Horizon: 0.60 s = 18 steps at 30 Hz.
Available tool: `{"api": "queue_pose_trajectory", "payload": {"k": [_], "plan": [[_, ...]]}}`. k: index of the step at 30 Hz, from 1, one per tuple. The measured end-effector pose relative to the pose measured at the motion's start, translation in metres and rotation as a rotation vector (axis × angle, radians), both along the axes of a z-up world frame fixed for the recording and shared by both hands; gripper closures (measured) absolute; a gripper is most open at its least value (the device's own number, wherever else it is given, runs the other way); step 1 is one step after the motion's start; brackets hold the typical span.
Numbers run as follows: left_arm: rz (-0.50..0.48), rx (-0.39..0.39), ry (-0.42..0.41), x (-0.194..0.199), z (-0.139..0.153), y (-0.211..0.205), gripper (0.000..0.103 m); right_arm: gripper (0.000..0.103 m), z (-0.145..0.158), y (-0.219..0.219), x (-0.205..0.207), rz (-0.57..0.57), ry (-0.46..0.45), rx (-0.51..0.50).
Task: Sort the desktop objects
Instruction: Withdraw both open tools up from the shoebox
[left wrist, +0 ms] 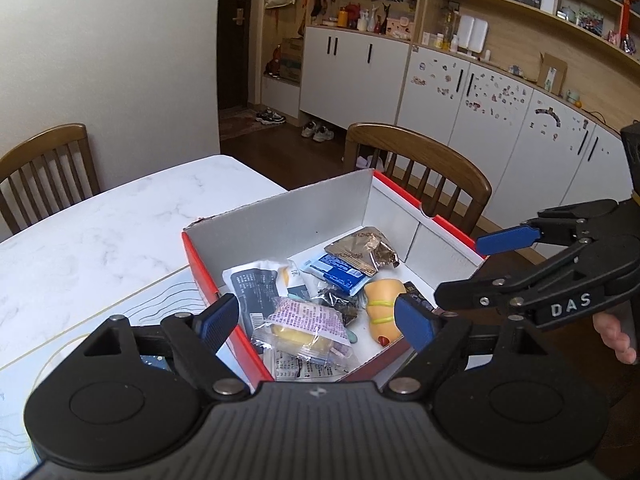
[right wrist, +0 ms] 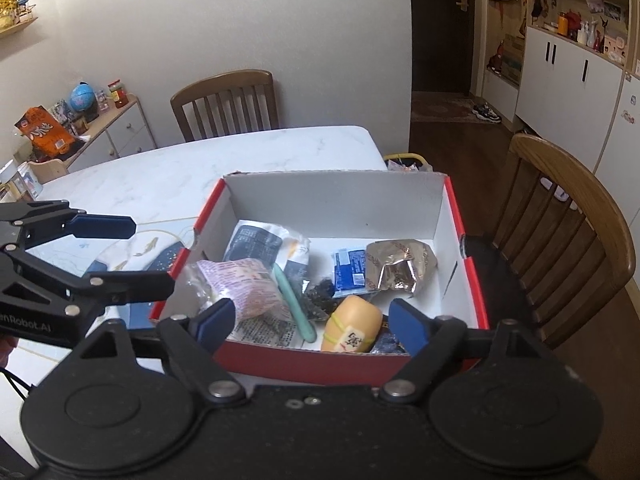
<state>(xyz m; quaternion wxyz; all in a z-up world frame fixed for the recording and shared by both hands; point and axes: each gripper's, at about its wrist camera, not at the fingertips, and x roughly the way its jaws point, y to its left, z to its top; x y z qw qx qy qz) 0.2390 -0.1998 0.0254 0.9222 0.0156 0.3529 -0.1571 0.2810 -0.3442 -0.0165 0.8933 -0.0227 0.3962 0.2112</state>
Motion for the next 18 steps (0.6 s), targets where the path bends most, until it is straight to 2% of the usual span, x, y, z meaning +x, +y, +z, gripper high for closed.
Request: {"api": "queue_pose_trajectory", "payload": {"k": [3,6,10,18], "plan": [[0.018,-0.009,0.002,-0.002,0.001,0.003,0.013,0.016,0.003,0.000,-0.004,0.007,-0.015,0.006],[0.037,-0.011,-0.011,-0.004,0.003,0.005,0.000,0.013,0.004,-0.001,-0.006,0.003,-0.021,0.013],[0.058,-0.011,-0.034,-0.007,0.005,0.007,0.000,0.011,0.005,0.000,-0.009,-0.002,-0.023,0.009],[0.082,-0.029,-0.002,-0.014,-0.002,0.009,0.000,0.011,0.005,-0.001,-0.019,-0.014,-0.057,-0.012]]}}
